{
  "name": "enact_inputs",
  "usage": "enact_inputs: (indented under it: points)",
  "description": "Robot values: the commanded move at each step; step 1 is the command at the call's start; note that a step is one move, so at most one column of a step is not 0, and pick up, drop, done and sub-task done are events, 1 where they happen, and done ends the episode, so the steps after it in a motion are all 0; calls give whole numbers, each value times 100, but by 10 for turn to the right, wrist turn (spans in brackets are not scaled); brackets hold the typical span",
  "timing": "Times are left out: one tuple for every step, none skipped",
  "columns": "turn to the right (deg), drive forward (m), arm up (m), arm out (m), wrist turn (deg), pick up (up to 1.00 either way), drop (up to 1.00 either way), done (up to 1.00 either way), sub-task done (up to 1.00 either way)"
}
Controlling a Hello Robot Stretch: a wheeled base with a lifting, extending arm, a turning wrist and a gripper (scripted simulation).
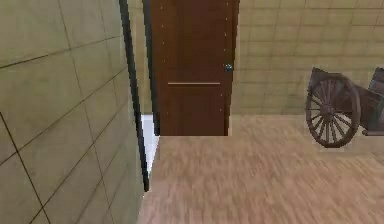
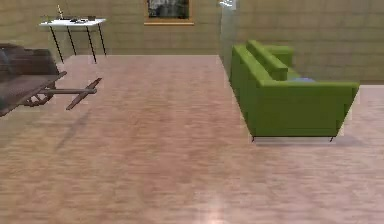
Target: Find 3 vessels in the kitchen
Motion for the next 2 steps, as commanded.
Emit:
enact_inputs:
  points:
    - [0, 100, 0, 0, 0, 0, 0, 0, 0]
    - [0, 65, 0, 0, 0, 0, 0, 0, 0]
